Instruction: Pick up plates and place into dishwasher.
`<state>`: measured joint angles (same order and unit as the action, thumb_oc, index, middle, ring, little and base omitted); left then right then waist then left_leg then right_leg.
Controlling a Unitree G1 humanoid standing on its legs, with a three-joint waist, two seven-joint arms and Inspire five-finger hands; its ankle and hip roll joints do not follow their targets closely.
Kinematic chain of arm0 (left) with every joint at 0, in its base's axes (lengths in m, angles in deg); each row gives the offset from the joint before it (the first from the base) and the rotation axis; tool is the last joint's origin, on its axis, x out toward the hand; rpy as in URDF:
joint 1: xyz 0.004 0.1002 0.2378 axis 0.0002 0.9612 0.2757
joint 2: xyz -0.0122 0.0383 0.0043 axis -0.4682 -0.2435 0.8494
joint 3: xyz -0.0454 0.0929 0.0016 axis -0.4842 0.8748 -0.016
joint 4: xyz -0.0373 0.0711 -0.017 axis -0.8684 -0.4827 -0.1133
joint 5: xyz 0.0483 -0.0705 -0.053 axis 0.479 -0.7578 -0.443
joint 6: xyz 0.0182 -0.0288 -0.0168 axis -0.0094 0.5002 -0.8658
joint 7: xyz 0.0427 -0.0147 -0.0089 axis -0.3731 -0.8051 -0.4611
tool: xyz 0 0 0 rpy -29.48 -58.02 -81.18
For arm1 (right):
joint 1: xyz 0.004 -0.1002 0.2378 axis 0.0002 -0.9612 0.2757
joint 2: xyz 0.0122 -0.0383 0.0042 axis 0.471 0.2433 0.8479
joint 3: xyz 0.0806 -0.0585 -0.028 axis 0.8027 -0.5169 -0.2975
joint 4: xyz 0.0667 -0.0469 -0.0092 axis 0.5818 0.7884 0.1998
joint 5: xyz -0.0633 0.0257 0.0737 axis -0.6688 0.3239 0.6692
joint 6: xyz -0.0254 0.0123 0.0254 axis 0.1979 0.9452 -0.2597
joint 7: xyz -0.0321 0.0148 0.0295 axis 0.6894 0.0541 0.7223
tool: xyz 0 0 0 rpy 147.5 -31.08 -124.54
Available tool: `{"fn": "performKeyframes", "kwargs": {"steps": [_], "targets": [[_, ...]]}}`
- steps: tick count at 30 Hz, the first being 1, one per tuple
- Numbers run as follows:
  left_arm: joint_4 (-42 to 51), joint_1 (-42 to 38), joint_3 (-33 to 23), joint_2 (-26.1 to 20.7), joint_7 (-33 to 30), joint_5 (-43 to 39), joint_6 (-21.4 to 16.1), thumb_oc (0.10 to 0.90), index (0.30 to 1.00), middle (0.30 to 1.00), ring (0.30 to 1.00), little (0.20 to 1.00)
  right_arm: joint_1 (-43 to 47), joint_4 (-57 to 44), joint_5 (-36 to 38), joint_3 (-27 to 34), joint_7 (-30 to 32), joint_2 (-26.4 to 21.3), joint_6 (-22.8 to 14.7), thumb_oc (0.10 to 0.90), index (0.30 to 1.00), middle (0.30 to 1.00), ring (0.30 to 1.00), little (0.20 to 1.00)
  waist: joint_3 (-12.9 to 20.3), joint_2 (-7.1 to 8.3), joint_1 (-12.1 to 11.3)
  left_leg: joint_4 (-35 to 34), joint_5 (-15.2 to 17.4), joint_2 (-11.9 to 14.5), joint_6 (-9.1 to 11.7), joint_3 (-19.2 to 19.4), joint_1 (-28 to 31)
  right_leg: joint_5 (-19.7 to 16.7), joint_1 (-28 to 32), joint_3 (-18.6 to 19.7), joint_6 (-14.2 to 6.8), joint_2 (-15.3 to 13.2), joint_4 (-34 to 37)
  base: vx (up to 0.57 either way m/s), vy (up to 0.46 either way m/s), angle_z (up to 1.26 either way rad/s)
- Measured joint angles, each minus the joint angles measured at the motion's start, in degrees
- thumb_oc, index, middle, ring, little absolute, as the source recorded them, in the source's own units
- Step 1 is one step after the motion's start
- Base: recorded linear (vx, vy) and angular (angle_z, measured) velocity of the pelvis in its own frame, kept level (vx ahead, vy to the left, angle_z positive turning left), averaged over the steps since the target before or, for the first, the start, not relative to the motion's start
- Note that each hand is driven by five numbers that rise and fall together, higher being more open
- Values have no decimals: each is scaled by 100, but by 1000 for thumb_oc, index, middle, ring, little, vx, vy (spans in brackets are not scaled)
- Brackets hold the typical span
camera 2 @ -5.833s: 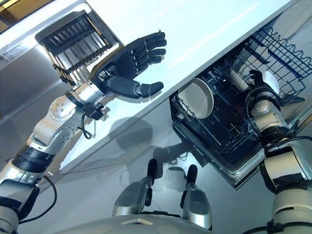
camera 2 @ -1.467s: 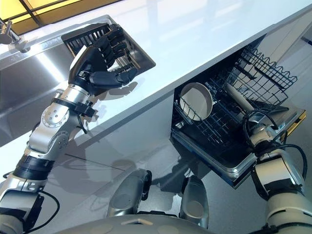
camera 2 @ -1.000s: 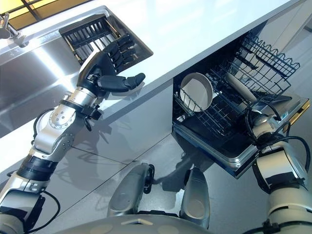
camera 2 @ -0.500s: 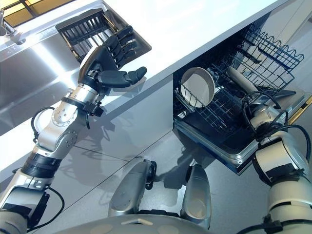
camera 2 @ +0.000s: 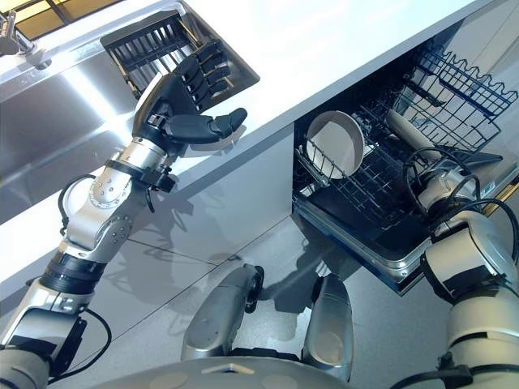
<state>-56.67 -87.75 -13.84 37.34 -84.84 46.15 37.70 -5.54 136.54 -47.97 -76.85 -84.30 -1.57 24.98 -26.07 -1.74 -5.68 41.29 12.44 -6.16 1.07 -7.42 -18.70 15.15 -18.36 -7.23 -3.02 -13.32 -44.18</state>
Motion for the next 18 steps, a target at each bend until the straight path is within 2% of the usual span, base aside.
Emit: {"fn": "performKeyframes", "kwargs": {"steps": [2,8,11,13,15,18], "targets": [[-8,0,1,0,22,-2,-2,800,900,900,900,900,0,-7,18,-68,30,-8,-1,100,300,300,300,200,0,0,-16,-65,-48,-1,28,-8,16,0,7,-9,0,-4,24,3,-10,3],[-109,2,-6,-2,129,-7,-112,800,900,900,900,900,-156,-306,1173,-114,488,-126,-145,100,300,300,300,200,-4,1,6,-178,-102,15,49,-87,59,-12,64,-109,19,-2,105,7,-7,2],[-166,3,-27,-2,185,-7,-142,800,900,900,900,900,-442,-784,1755,337,1004,-139,-626,100,300,300,300,200,-40,-4,18,-239,-102,15,48,-100,94,-13,72,-107,23,3,110,41,-3,0],[-164,-14,-116,-2,203,-7,-230,800,900,900,900,900,-486,-1119,2150,580,1420,-74,-975,100,300,300,300,200,-179,-24,18,-299,-106,15,44,-104,143,-19,88,-110,57,4,122,40,1,2],[-90,-60,-153,2,237,-7,-309,800,900,900,900,900,-488,-1417,2384,830,1869,-10,-1200,100,300,300,300,200,-364,-107,-16,-317,-130,18,51,-121,216,-12,128,-134,98,3,116,17,-6,7],[-5,-62,-154,4,263,-7,-360,800,900,900,900,900,-515,-1813,2476,887,2049,12,-1595,100,300,300,300,200,-398,-153,-77,-360,-231,24,96,-149,228,38,141,-171,122,4,105,-10,-3,7]]}}
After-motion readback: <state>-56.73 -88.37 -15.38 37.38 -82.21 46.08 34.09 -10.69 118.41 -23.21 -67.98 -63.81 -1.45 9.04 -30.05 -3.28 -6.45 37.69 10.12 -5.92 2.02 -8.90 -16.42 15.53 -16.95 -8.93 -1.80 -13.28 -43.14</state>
